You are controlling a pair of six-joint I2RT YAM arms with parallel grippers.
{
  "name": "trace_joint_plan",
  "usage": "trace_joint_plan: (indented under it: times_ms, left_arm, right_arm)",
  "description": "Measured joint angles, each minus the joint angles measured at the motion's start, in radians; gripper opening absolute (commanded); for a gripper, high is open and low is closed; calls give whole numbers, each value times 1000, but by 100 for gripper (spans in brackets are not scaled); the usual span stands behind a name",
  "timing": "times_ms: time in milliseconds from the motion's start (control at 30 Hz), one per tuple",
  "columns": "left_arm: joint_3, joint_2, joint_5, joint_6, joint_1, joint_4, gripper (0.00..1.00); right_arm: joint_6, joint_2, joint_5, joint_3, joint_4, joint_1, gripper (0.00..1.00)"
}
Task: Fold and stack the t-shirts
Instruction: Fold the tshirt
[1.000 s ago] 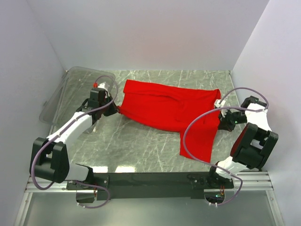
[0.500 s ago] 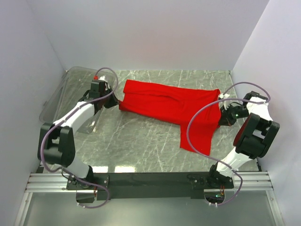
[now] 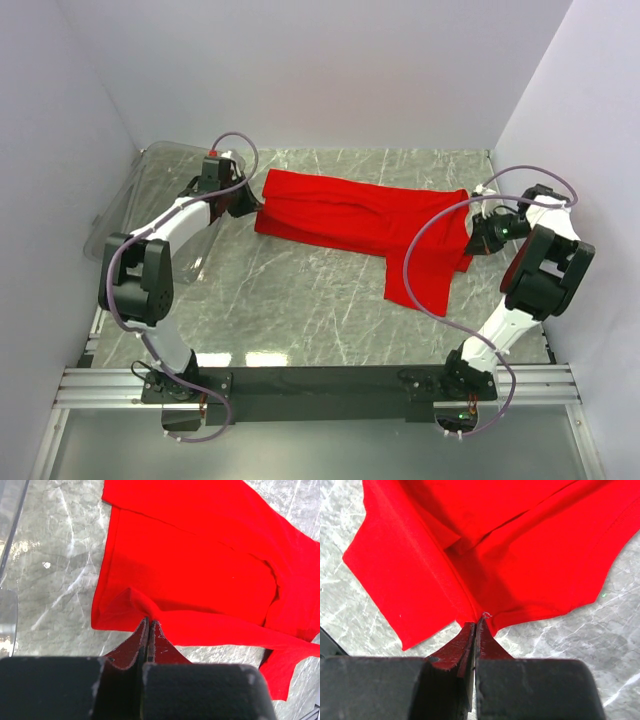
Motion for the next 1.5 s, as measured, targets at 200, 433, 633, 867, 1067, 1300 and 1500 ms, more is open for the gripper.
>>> trace_joint_plan:
  times_ms: [200, 433, 633, 867, 1067, 1300, 1500]
  left_arm:
    - [17, 20, 2, 8, 9, -4, 1]
    - [56, 59, 4, 26, 29, -32, 1]
    - [82, 97, 17, 34, 31, -56, 1]
    - [87, 112, 26, 34, 31, -69, 1]
    - [87, 112, 26, 36, 31, -71, 1]
    - [87, 112, 26, 39, 31, -78, 1]
    - [86, 111, 26, 54, 31, -91, 1]
  right_arm:
    - [40, 6, 21, 33, 18, 33, 0]
    - [56, 68, 24, 164, 12, 51, 0]
    - [56, 137, 35, 210, -8, 61, 0]
    - [67, 156, 51, 213, -10, 77, 0]
    - [73, 167, 56, 238, -9, 84, 0]
    - [76, 167, 73, 238, -10, 87, 0]
    - [72, 167, 77, 238, -11, 87, 0]
